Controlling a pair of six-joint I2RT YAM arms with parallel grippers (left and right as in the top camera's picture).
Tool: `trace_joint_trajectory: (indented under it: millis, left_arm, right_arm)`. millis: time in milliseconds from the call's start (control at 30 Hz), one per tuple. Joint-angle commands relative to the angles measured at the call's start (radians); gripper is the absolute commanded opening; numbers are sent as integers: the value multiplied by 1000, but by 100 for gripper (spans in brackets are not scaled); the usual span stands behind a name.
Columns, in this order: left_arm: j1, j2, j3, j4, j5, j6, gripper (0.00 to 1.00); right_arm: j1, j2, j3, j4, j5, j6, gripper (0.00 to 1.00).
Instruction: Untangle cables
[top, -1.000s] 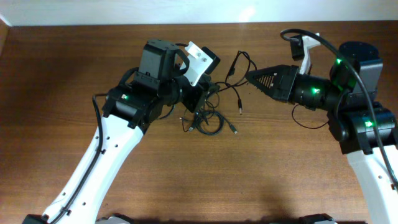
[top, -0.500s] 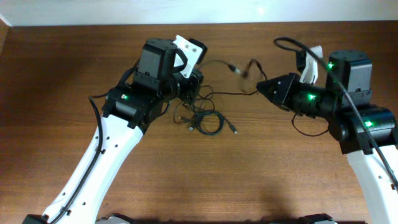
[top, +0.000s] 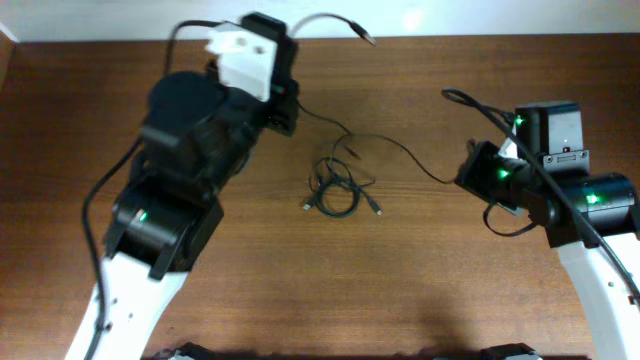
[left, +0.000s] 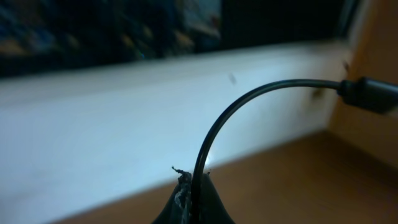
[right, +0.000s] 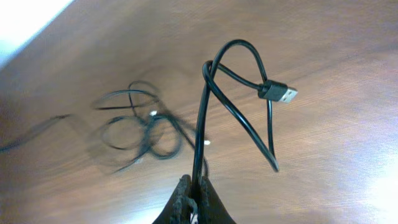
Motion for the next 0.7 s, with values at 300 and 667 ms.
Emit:
trace_joint_trajectory:
  millis: [300,667]
  left_arm:
    - [3,-85,20,227,-662,-10,0]
    - [3,-61,19,56,-672,-3,0]
  right_arm:
    - [-5,-1,-16,-53,198,0,4]
    - [-3,104,-16,-10,-52,-56,4]
